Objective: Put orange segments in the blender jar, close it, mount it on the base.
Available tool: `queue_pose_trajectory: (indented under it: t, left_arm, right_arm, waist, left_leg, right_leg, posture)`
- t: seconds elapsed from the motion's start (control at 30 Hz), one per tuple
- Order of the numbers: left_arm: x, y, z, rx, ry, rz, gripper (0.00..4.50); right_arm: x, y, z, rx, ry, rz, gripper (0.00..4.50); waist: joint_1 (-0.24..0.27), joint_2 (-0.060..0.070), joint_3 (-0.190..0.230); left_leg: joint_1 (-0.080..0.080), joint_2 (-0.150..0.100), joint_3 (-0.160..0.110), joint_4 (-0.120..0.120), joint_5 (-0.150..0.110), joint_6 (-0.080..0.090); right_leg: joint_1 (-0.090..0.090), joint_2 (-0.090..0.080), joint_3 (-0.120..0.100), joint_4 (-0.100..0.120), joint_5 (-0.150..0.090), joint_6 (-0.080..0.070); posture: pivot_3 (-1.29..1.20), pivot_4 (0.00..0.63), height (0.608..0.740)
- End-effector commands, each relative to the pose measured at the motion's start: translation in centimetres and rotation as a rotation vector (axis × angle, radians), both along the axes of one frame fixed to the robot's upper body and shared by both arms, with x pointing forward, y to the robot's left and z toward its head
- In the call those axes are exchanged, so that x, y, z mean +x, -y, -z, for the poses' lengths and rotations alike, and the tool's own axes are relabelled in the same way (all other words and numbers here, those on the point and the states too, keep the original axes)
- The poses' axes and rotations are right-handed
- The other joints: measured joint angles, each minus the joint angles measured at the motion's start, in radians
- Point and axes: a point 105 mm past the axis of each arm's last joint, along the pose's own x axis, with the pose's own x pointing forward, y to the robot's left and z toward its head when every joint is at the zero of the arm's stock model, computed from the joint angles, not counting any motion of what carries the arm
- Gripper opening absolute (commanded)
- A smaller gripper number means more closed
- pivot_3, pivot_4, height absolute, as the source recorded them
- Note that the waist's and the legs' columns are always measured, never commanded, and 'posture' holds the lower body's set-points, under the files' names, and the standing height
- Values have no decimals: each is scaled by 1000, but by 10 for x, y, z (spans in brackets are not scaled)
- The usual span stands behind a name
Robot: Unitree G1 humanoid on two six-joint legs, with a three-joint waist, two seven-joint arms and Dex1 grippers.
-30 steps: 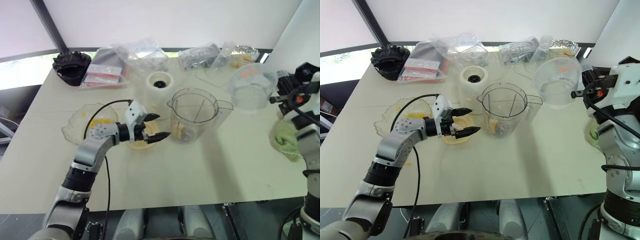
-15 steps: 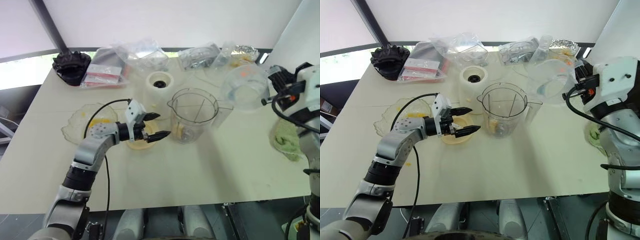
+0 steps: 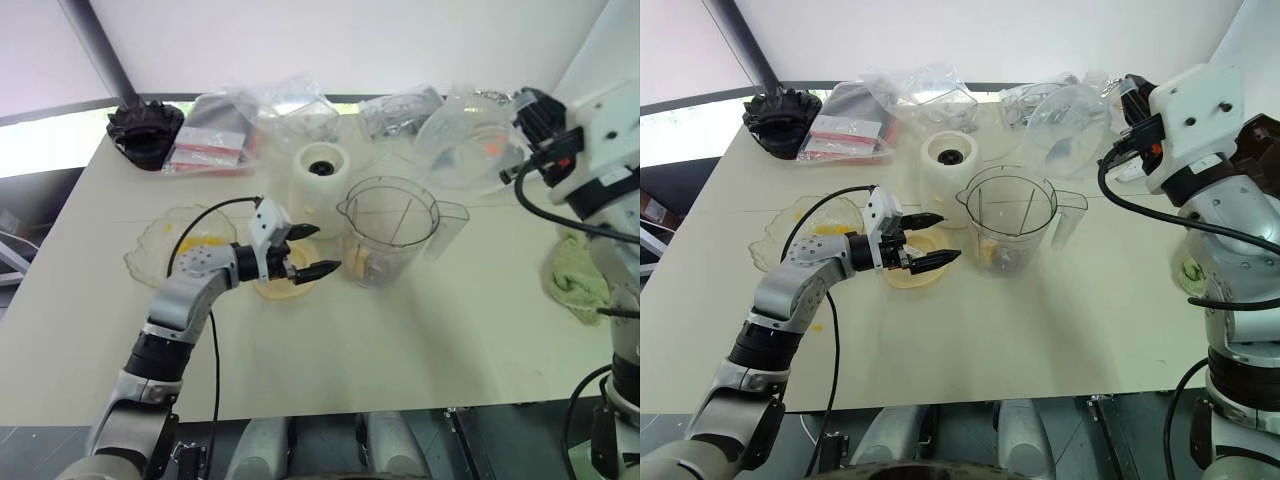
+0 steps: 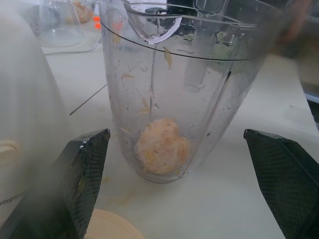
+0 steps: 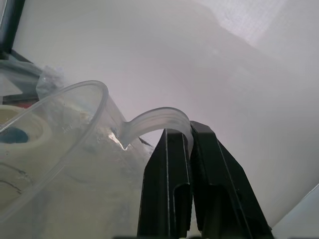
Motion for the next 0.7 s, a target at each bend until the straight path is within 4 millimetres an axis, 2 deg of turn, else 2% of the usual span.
queue_pose_trajectory:
  t: [0.03,0.7]
  left_arm:
    - [-3,-1,-12,-20,53,8,4500]
    - [-9,-2,-15,-38,43,26,4500]
  right_arm:
    - [-8,-4,-20,-54,100,-4,38]
    - [-4,-7,-12,-196,121,-5,38]
  waist:
    - [0,0,0]
    - [0,0,0]
  left_leg:
    - [0,0,0,0,0,0]
    - [0,0,0,0,0,0]
  right_leg:
    - [0,0,0,0,0,0]
    - [0,0,0,0,0,0]
  posture:
    - [0,150,740]
    - [0,150,740]
